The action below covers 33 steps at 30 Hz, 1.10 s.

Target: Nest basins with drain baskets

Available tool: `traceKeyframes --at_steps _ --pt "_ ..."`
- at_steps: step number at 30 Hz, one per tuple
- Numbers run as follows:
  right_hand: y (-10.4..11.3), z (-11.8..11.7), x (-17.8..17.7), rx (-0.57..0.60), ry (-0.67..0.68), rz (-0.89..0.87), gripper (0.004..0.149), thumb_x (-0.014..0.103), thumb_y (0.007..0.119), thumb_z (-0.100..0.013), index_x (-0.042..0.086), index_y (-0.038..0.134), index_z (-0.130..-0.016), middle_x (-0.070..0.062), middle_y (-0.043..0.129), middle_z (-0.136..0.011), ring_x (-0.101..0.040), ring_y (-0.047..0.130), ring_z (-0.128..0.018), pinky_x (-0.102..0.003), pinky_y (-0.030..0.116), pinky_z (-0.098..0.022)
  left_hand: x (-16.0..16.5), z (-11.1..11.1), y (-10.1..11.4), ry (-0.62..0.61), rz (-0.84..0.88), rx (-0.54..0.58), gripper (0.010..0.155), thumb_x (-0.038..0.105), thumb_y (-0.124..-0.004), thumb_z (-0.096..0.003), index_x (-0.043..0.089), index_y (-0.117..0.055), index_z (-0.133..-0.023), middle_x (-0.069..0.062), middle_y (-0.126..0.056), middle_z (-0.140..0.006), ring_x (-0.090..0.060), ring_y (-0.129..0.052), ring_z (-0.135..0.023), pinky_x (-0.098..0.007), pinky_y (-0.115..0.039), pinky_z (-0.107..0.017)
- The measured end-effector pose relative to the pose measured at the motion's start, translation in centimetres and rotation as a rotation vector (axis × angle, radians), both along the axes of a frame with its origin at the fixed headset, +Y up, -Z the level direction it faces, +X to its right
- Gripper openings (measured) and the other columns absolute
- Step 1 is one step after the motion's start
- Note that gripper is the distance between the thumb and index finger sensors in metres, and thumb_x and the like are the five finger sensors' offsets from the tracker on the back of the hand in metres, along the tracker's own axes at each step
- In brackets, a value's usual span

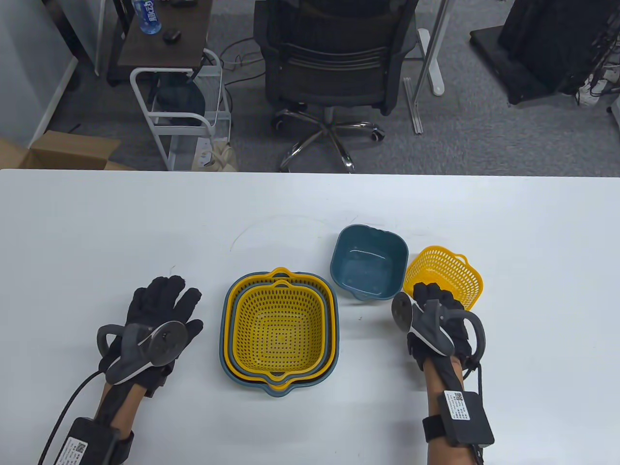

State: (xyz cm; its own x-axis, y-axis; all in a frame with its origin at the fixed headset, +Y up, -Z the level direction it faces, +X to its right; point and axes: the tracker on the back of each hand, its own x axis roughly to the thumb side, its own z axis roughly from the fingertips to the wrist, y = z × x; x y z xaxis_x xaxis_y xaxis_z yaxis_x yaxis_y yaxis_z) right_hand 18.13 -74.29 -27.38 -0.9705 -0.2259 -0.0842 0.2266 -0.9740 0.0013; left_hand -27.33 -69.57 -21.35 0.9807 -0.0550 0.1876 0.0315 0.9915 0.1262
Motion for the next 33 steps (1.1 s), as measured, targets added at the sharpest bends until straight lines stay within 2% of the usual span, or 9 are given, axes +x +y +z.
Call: traceKeyframes --at_steps 8,16,23,33 --pt "-0.4 -0.2 0.0 0.034 -0.006 0.018 0.048 0.023 0.092 -0.042 0.017 0.075 -0.087 -0.007 0.087 -0.084 -0.029 0.095 -0.07 -0.045 0.087 -0.052 0.1 0.0 -0.1 -0.001 -0.011 0.001 0.07 0.061 -0.075 -0.043 0.035 -0.062 -0.106 -0.004 -0.054 -0.122 -0.04 -0.057 -0.111 -0.061 -0.051 -0.079" --pt "-0.2 0.3 0.3 0.042 0.005 0.095 0.046 0.023 0.091 -0.042 0.017 0.076 -0.084 -0.006 0.089 -0.079 -0.026 0.096 -0.064 -0.044 0.087 -0.049 0.2 -0.1 -0.3 0.001 -0.02 -0.014 0.07 0.061 -0.075 -0.043 0.035 -0.061 -0.106 -0.004 -0.054 -0.122 -0.04 -0.057 -0.111 -0.061 -0.051 -0.079" --pt "2.2 1.1 1.2 0.124 0.0 0.118 0.045 0.023 0.091 -0.042 0.017 0.076 -0.084 -0.005 0.088 -0.079 -0.026 0.096 -0.065 -0.045 0.086 -0.051 0.3 -0.2 -0.4 0.027 -0.04 -0.009 0.07 0.061 -0.075 -0.0431 0.034 -0.061 -0.107 -0.004 -0.054 -0.122 -0.04 -0.057 -0.111 -0.061 -0.051 -0.079" --pt "6.2 1.8 -3.0 0.251 0.131 0.078 0.046 0.023 0.091 -0.042 0.018 0.075 -0.085 -0.005 0.087 -0.081 -0.026 0.095 -0.067 -0.046 0.085 -0.053 0.0 -0.7 -1.8 0.107 -0.113 -0.051 0.074 0.063 -0.072 -0.0434 0.034 -0.056 -0.109 -0.005 -0.051 -0.123 -0.041 -0.055 -0.112 -0.061 -0.051 -0.079"
